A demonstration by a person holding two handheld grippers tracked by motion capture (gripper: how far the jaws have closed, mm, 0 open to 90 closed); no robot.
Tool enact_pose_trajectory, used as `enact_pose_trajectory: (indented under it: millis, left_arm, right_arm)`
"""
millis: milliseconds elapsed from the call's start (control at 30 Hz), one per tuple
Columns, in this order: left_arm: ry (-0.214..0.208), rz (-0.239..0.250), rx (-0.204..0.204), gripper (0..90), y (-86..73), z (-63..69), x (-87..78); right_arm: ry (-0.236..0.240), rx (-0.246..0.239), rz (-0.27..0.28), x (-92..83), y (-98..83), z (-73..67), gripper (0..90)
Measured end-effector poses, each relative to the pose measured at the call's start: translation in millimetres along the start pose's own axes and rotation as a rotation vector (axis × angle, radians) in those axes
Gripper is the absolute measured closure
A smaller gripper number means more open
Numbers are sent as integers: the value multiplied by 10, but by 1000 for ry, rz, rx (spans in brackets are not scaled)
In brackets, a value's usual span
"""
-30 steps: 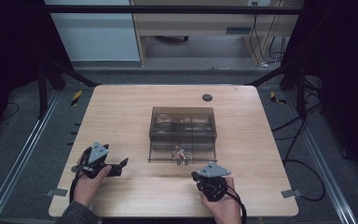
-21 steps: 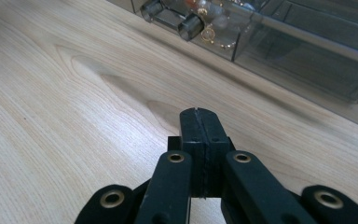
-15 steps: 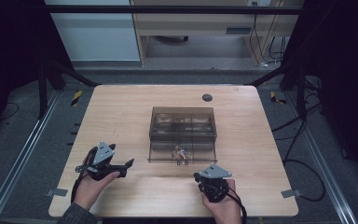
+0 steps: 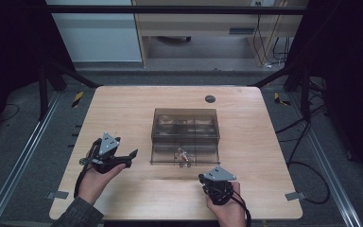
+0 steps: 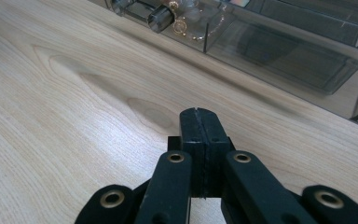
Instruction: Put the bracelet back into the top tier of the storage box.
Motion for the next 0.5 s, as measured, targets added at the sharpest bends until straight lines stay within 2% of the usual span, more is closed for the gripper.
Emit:
enact_pose_trajectory:
  millis: [67,300,367,400,433,500]
  left_arm:
    - [-7,13,-6,259,81,33,-10]
    - [12,14,63,359,363,159,-26]
    - [8,21,59,378,441,198,-26]
    - [14,30,81,395,486,200,-24]
    - [11,19,75,406,510,219,-17]
    - [10,20,89,424,579,236,5]
  right_arm:
    - [-3,-9,3,-4,1,2,900]
    - [-10,-8,-7,0,-4,-12,900]
    - [-20,-21,-7,5,-4,-10,900]
    - [-24,-26,-5,8,-4,-10,900]
    - [-26,-22,-8,6,-5,-15,900]
    - [-31,-27,-8,8,-5,-10,900]
Point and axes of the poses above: each handheld gripper's, and its own axes: x roughly forward along the jaws, y roughly out of its top, z roughly to its right, the point moved 6 cm from there along x, roughly forward along the jaws, and after that the axes turned 11 degrees about -z, right-handed, at the moved point
